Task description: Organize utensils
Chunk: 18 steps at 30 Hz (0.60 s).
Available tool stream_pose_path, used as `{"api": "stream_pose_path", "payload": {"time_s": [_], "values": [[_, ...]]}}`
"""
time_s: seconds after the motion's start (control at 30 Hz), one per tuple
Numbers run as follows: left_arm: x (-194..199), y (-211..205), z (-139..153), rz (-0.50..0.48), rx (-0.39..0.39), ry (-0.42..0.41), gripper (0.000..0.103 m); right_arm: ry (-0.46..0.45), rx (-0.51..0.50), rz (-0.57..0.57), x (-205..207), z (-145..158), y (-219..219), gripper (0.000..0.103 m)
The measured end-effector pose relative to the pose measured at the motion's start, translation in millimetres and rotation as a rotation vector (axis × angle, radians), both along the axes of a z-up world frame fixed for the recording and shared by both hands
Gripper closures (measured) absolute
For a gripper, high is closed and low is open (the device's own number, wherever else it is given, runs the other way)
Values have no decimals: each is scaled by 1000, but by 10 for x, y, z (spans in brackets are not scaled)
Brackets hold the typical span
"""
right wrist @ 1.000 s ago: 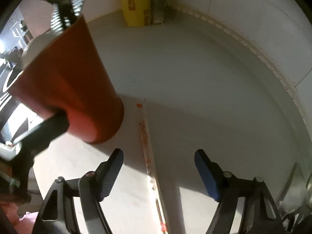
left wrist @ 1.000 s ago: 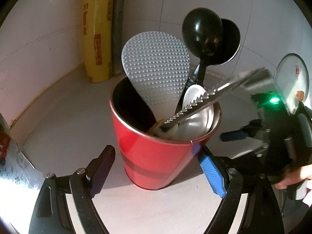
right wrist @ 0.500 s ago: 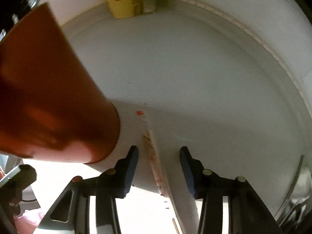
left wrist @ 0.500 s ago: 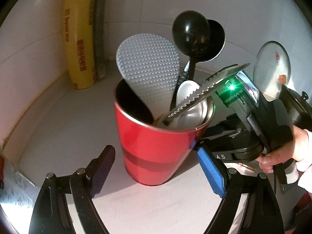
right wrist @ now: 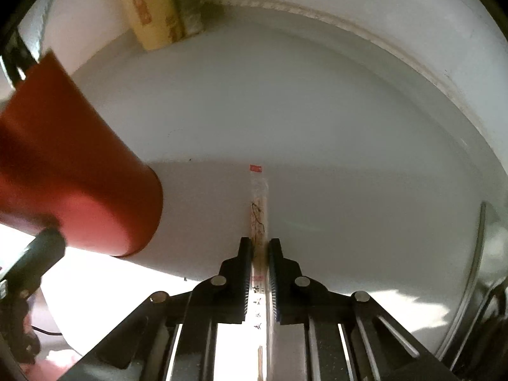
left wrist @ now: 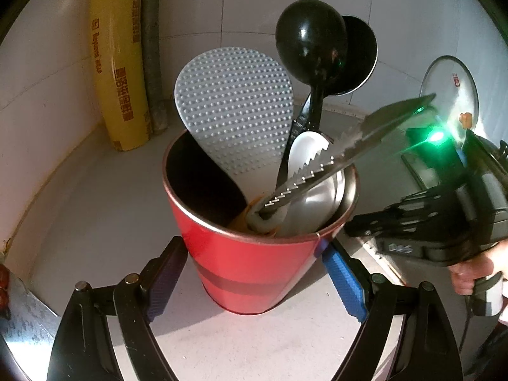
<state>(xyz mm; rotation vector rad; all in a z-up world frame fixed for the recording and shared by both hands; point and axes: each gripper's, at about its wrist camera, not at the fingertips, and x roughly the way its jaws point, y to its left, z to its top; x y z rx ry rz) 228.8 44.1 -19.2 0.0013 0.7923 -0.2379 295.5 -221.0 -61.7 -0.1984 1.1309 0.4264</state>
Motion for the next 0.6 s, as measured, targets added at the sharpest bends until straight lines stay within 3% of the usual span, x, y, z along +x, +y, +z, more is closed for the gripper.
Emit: {"api": "stream_pose_path", "payload": {"time_s": [0.07, 0.37, 0.6], "values": [[3, -6, 1, 7, -2, 0, 16, -23, 34, -14, 144, 49, -116, 91], [-42, -67, 25, 7, 11, -1, 16, -208, 199, -73, -343, 606, -485, 91], [-87, -135, 47, 2, 30, -4, 16, -328, 264, -70, -680, 1007, -468, 91]]}}
